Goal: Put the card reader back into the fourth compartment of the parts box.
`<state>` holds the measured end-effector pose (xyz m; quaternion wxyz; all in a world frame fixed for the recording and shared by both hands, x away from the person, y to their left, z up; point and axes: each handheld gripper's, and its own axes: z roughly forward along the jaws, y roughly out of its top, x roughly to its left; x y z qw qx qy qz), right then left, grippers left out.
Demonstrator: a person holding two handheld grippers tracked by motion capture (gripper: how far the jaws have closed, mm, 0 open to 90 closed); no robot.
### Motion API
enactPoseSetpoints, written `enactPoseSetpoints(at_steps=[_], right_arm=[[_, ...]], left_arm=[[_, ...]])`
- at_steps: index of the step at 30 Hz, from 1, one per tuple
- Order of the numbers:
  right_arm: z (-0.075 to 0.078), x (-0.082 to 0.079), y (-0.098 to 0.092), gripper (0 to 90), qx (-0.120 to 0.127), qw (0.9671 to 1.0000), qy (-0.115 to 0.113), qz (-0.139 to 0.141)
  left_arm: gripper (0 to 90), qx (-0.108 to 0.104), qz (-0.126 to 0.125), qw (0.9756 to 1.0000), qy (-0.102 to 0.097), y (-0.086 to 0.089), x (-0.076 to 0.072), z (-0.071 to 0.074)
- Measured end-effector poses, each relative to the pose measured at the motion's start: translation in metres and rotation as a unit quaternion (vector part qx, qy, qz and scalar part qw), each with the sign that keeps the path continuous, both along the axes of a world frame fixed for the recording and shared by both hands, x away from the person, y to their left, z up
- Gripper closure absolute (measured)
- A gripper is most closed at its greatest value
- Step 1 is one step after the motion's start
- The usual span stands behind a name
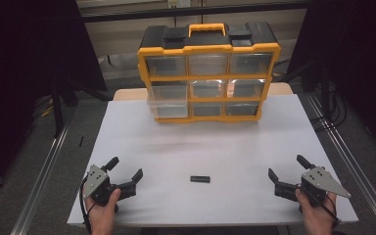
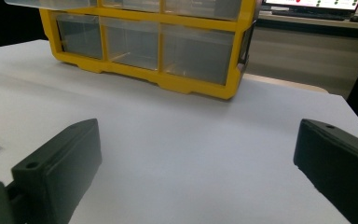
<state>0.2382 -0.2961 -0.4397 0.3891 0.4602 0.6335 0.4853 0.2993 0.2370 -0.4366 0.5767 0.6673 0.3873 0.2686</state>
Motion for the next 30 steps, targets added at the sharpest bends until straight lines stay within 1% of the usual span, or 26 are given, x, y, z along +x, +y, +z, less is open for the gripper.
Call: enactPoseSetpoints(at_steps=[2, 4, 5, 6, 7, 8, 9, 10, 12, 13, 14, 16, 18, 19, 20, 21, 22, 23, 25, 26, 29, 30], right_arm=[[0.0, 0.0, -0.001, 0.7, -0.001, 1.0, -0.001, 0.0], [0.0, -0.001, -0.001, 0.6, 0.003, 1.0, -0.001, 0.002], [0.0, -0.001, -0.001, 0.5, 0.004, 1.0, -0.002, 0.003], [0.0, -0.001, -0.001, 0.6, 0.004, 1.0, 0.0, 0.002], [0.0, -0.001, -0.001, 0.9, 0.005, 1.0, 0.002, 0.004], [-0.001, 0.0, -0.001, 0.9, 0.008, 1.0, 0.003, 0.005], [-0.001, 0.0, -0.001, 1.0, 0.009, 0.9999, 0.003, 0.005], [-0.001, 0.0, -0.001, 1.0, 0.009, 0.9999, 0.003, 0.005], [-0.002, 0.0, -0.002, 1.0, 0.013, 0.9999, 0.004, 0.009], [-0.002, 0.0, -0.003, 0.9, 0.013, 0.9999, 0.004, 0.009], [-0.002, -0.001, -0.003, 1.0, 0.014, 0.9998, 0.005, 0.01], [-0.002, 0.0, -0.003, 1.0, 0.015, 0.9998, 0.006, 0.011], [-0.002, 0.0, -0.002, 1.0, 0.017, 0.9997, 0.007, 0.015], [-0.001, -0.001, 0.0, 1.0, 0.015, 0.9997, 0.004, 0.016], [0.0, -0.001, 0.0, 1.1, 0.014, 0.9998, 0.002, 0.017], [0.0, -0.001, 0.0, 1.1, 0.014, 0.9998, 0.002, 0.017], [0.0, -0.002, 0.001, 1.1, 0.015, 0.9997, 0.001, 0.018], [0.0, -0.001, 0.002, 1.1, 0.013, 0.9997, -0.001, 0.019], [0.001, -0.002, 0.002, 1.1, 0.013, 0.9997, -0.001, 0.019], [0.001, -0.002, 0.002, 1.1, 0.012, 0.9997, -0.002, 0.018], [0.001, -0.001, 0.003, 1.2, 0.011, 0.9998, -0.002, 0.019], [0.001, -0.001, 0.003, 1.1, 0.01, 0.9998, -0.002, 0.018]], left_arm=[[2.6, -0.004, -0.004, 1.0, 0.004, 0.001, 0.001, 0.001], [1.5, 0.001, -0.024, 0.9997, 0.004, 0.002, 0.002, 0.003], [1.1, 0.004, -0.026, 0.9996, 0.002, 0.002, 0.002, 0.004], [1.1, 0.003, -0.023, 0.9997, 0.002, 0.001, 0.002, 0.006], [1.5, 0.007, -0.027, 0.9996, 0.006, 0.002, 0.003, 0.006], [1.7, -0.005, -0.038, 0.999, 0.021, 0.002, 0.004, 0.006], [1.7, -0.005, -0.038, 0.999, 0.021, 0.002, 0.004, 0.006], [1.7, 0.004, -0.048, 0.9984, 0.028, 0.002, 0.005, 0.007], [1.8, 0.007, -0.057, 0.9976, 0.039, 0.001, 0.006, 0.007], [1.8, 0.007, -0.076, 0.9958, 0.051, 0.001, 0.009, 0.008], [1.8, 0.01, -0.083, 0.995, 0.055, 0.0, 0.009, 0.008], [1.9, 0.012, -0.086, 0.9947, 0.056, -0.002, 0.01, 0.008], [2.7, 0.018, -0.098, 0.9931, 0.062, -0.005, 0.01, 0.007], [3.8, 0.027, -0.118, 0.9902, 0.071, -0.009, 0.011, 0.008], [3.8, 0.035, -0.119, 0.9899, 0.068, -0.011, 0.011, 0.008], [3.9, 0.035, -0.119, 0.9899, 0.068, -0.011, 0.011, 0.008], [3.9, 0.046, -0.118, 0.9898, 0.065, -0.013, 0.011, 0.009], [4.3, 0.049, -0.123, 0.9892, 0.064, -0.014, 0.012, 0.009], [5.1, 0.044, -0.131, 0.9878, 0.071, -0.016, 0.014, 0.009], [5.1, 0.054, -0.137, 0.9864, 0.073, -0.016, 0.015, 0.009], [5.2, 0.061, -0.149, 0.9838, 0.08, -0.02, 0.018, 0.008], [5.3, 0.067, -0.157, 0.9819, 0.083, -0.021, 0.019, 0.008]])
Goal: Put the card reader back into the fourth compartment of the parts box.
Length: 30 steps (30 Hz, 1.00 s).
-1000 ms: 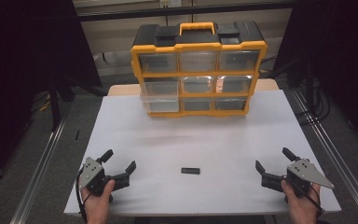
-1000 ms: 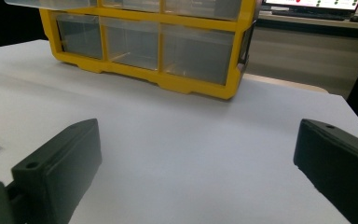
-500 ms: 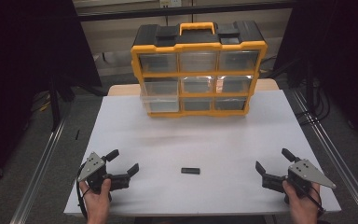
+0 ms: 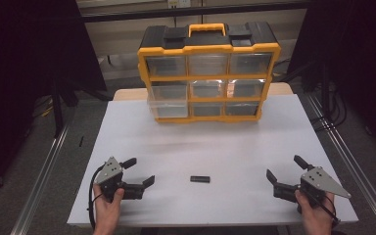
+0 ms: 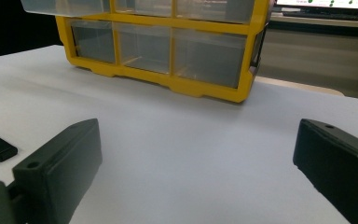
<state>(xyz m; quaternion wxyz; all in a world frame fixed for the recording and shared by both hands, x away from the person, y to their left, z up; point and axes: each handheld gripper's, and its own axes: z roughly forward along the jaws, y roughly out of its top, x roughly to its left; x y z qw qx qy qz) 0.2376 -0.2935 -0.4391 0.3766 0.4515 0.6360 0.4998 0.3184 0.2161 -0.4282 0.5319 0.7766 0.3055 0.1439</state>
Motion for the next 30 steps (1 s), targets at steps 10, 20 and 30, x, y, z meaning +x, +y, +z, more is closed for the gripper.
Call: enactPoseSetpoints(at_steps=[10, 20, 30], right_arm=[[0.0, -0.001, -0.001, 0.8, 0.002, 1.0, 0.002, 0.005], [-0.001, 0.0, 0.001, 1.0, 0.002, 1.0, 0.004, 0.007], [-0.001, 0.0, 0.0, 0.9, 0.004, 1.0, 0.004, 0.008]], left_arm=[[5.7, 0.027, -0.048, 0.9983, 0.02, -0.018, 0.006, 0.004], [3.9, 0.037, -0.082, 0.9955, 0.029, -0.037, 0.02, 0.006], [4.5, 0.07, -0.125, 0.989, 0.037, -0.063, 0.025, 0.008]])
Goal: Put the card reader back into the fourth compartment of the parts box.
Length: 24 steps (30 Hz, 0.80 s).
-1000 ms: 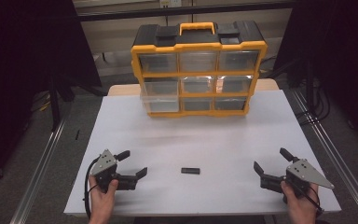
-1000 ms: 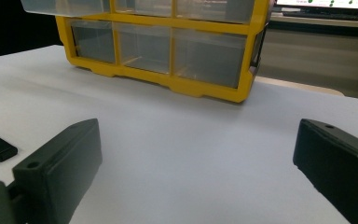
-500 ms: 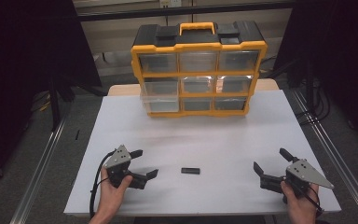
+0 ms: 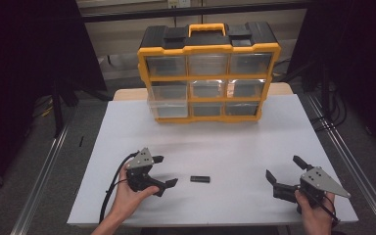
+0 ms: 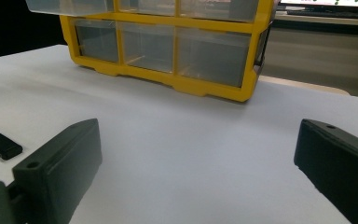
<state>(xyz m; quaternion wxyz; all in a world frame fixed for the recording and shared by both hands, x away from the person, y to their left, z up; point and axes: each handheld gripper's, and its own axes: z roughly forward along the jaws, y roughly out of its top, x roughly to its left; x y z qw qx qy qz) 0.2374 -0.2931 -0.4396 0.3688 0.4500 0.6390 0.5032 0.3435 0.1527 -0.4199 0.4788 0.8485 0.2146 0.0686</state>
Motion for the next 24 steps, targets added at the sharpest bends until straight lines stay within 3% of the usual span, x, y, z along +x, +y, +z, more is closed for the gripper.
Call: enactPoseSetpoints(at_steps=[3, 9, 16, 20, 24], right_arm=[[0.0, 0.0, 0.0, 0.9, 0.0, 1.0, -0.001, 0.001], [0.0, 0.0, 0.0, 0.9, -0.001, 1.0, -0.001, 0.003], [0.0, 0.0, 0.0, 0.9, 0.001, 1.0, 0.0, 0.004], [0.0, 0.0, 0.0, 0.9, 0.001, 1.0, -0.002, 0.007], [0.0, 0.0, 0.0, 0.8, 0.002, 1.0, 0.001, 0.007]], left_arm=[[4.5, 0.023, -0.011, 0.9997, 0.003, -0.01, 0.001, 0.0], [5.1, 0.027, -0.039, 0.9987, 0.02, -0.026, 0.007, -0.001], [5.1, 0.04, -0.039, 0.9982, 0.022, -0.04, 0.017, 0.0], [5.8, 0.072, -0.049, 0.9961, 0.016, -0.05, 0.023, -0.001], [8.2, 0.085, -0.077, 0.993, 0.028, -0.061, 0.03, -0.003]])
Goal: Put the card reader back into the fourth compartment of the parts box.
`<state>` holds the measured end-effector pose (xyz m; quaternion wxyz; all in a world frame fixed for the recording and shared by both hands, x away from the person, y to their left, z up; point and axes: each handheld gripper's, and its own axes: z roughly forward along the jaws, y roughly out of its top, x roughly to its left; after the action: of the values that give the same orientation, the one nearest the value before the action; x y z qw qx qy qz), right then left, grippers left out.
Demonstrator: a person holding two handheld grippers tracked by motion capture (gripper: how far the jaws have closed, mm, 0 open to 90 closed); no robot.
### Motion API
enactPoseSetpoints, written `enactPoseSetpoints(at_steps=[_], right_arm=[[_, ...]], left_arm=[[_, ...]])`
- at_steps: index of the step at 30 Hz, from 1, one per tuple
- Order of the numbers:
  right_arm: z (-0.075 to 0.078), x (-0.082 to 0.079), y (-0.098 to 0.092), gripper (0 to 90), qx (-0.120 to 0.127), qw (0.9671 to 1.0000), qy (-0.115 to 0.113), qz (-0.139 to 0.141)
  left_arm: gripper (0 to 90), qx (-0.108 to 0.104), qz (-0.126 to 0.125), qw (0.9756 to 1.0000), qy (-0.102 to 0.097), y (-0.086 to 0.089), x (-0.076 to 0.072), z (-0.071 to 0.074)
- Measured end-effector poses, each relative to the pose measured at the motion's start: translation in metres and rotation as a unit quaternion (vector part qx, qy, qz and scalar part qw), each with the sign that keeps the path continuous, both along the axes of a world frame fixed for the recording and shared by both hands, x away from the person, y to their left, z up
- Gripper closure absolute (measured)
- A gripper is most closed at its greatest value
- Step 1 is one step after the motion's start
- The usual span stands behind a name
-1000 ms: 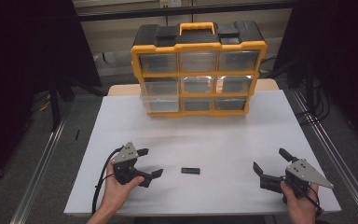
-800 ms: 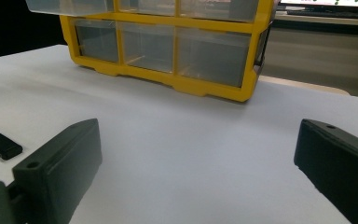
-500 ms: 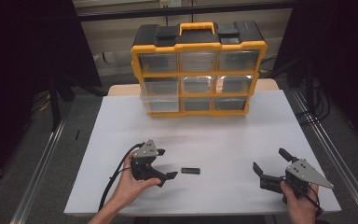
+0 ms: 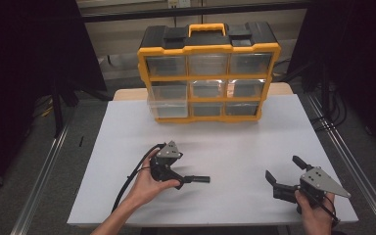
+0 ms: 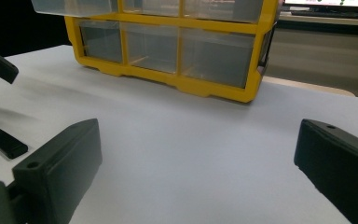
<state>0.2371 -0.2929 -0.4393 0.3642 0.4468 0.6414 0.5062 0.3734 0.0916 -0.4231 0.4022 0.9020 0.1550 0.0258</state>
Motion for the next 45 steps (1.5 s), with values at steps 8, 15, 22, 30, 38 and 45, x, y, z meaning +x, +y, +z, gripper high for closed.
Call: enactPoseSetpoints(at_steps=[8, 15, 22, 30, 38, 45], right_arm=[[0.0, 0.0, 0.0, 0.8, 0.0, 1.0, 0.0, 0.003], [0.0, 0.0, 0.0, 0.8, 0.0, 1.0, 0.0, 0.003], [-0.001, 0.0, 0.0, 0.9, -0.001, 1.0, 0.0, 0.004], [-0.001, 0.001, 0.001, 0.9, -0.001, 1.0, 0.002, 0.006], [-0.001, 0.001, 0.001, 0.9, -0.003, 1.0, 0.003, 0.007], [-0.001, 0.001, 0.001, 0.9, -0.003, 1.0, 0.003, 0.007]], left_arm=[[11.6, 0.036, -0.026, 0.999, 0.008, -0.013, 0.005, -0.002], [18.4, 0.065, -0.045, 0.9968, 0.011, -0.024, 0.01, -0.004], [24.3, 0.1, -0.064, 0.9928, 0.018, -0.031, 0.008, -0.013], [34.5, 0.112, -0.065, 0.9915, 0.012, -0.035, 0.008, -0.016], [46.2, 0.126, -0.081, 0.9886, 0.013, -0.039, 0.006, -0.013], [54.3, 0.138, -0.094, 0.9856, 0.022, -0.044, 0.008, -0.011]])
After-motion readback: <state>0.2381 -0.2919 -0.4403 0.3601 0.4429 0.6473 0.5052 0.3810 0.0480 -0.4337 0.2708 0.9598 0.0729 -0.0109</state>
